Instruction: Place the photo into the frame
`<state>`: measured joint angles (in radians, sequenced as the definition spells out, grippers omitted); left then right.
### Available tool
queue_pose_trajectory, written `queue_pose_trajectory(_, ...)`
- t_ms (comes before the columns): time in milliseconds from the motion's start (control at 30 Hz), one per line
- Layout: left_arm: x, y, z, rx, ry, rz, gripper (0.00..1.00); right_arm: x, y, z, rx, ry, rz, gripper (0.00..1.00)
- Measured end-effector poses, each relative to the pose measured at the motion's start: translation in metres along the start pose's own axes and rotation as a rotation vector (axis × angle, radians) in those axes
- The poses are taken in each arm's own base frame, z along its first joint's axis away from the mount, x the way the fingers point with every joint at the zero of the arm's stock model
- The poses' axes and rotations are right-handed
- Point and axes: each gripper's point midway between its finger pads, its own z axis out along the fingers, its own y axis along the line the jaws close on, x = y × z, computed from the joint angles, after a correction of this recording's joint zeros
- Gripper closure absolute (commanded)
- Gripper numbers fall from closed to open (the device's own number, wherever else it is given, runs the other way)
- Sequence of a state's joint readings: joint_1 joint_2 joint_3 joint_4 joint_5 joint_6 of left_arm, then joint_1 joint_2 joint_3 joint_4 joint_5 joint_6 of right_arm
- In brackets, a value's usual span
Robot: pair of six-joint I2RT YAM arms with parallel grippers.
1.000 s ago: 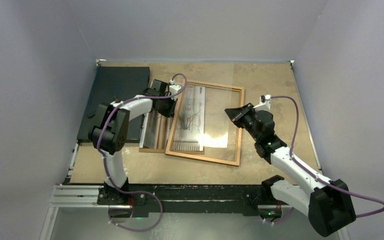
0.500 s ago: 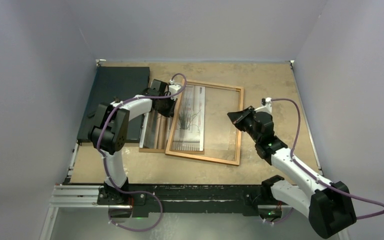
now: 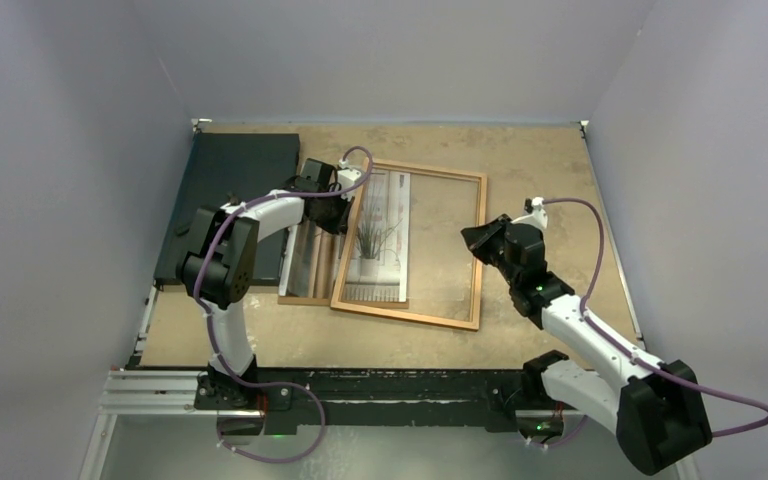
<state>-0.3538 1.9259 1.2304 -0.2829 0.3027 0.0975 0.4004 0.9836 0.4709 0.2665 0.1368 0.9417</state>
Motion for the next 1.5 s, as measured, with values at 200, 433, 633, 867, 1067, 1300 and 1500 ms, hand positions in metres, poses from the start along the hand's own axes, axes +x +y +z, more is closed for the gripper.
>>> queue_pose_trajectory(200,0.000,-0.001,0.000,0.004,-0.001,0.000,1.00,0.007,-0.007,0.004,0.025,0.022,-0.016,0.81)
queue_pose_trajectory(433,0.000,-0.002,0.000,0.008,-0.001,0.000,1.00,0.019,-0.018,0.008,0.058,0.069,-0.031,0.74)
queue_pose_trajectory(633,0.000,-0.002,0.000,0.008,-0.001,0.000,1.00,0.027,-0.025,0.012,0.081,0.099,-0.038,0.64)
queue_pose_trajectory(867,0.000,-0.002,0.000,0.008,-0.001,0.000,1.00,0.040,-0.043,0.017,0.157,0.159,-0.072,0.50)
queue_pose_trajectory(1067,0.000,-0.002,0.000,0.008,-0.001,0.000,1.00,0.046,-0.051,0.019,0.193,0.196,-0.107,0.44)
queue_pose_trajectory(1300,0.000,-0.002,0.000,0.008,-0.001,0.000,1.00,0.049,-0.057,0.021,0.221,0.220,-0.143,0.43)
queue_pose_trajectory(1500,0.000,-0.002,0.000,0.008,-0.001,0.000,1.00,0.051,-0.066,0.021,0.254,0.236,-0.184,0.43)
